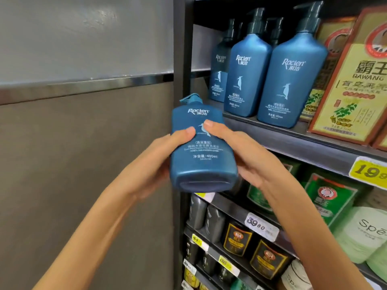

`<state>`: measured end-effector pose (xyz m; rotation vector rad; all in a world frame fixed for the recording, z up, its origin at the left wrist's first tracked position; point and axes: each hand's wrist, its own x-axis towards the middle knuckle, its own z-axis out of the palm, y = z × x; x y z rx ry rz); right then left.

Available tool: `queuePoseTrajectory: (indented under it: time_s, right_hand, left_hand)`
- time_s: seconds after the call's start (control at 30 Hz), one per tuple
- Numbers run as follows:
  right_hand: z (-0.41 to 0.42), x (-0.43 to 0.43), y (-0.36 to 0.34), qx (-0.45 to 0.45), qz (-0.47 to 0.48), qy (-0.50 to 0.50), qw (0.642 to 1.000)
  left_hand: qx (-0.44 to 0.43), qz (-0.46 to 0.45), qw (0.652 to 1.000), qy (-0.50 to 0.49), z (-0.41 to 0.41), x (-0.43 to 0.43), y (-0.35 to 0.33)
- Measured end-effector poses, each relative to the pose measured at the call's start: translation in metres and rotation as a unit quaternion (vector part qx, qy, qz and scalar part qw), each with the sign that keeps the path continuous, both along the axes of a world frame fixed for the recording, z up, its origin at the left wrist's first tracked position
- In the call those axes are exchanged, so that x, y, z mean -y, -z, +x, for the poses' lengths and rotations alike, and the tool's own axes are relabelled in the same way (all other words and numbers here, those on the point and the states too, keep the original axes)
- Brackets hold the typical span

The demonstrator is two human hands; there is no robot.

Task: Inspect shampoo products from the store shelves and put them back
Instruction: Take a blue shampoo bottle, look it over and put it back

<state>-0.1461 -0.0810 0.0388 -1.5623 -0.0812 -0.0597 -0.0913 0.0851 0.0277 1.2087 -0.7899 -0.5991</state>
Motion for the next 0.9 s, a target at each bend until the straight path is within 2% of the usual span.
queuePoseTrajectory:
  time_s: [0.07, 0.13, 0.3, 0.43, 0.53, 0.7, 0.9]
  right_hand:
    - [0.001, -0.004, -0.002, -0.024, 0.038, 0.004, 0.999]
    - [0.003, -0.005, 0.003, -0.025, 0.045, 0.011, 0.999]
    - [0.009, -0.008, 0.026, 0.084, 0.002, 0.127, 0.988]
    - [0.031, -0.006, 0.018, 0.158, -0.046, 0.225, 0.960]
    - [0.051, 0.000, -0.003, 0.169, -0.075, 0.271, 0.945]
    - [0.073, 0.003, -0.026, 0.215, -0.093, 0.334, 0.913]
    - [0.094, -0.001, -0.033, 0.229, -0.111, 0.415, 0.874]
  left_hand:
    - [-0.048, 0.000, 0.999, -0.005, -0.005, 0.001, -0.005]
    - [-0.053, 0.012, 0.998, -0.035, -0.008, 0.002, -0.005]
    - [0.084, 0.087, 0.969, -0.215, -0.007, 0.007, 0.013]
    - [0.131, 0.035, 0.954, -0.267, 0.019, 0.030, 0.002]
    - [0.182, 0.003, 0.946, -0.267, 0.048, 0.047, -0.016]
    - [0.261, -0.002, 0.928, -0.268, 0.084, 0.070, -0.032]
    - [0.258, -0.054, 0.902, -0.343, 0.095, 0.084, -0.025]
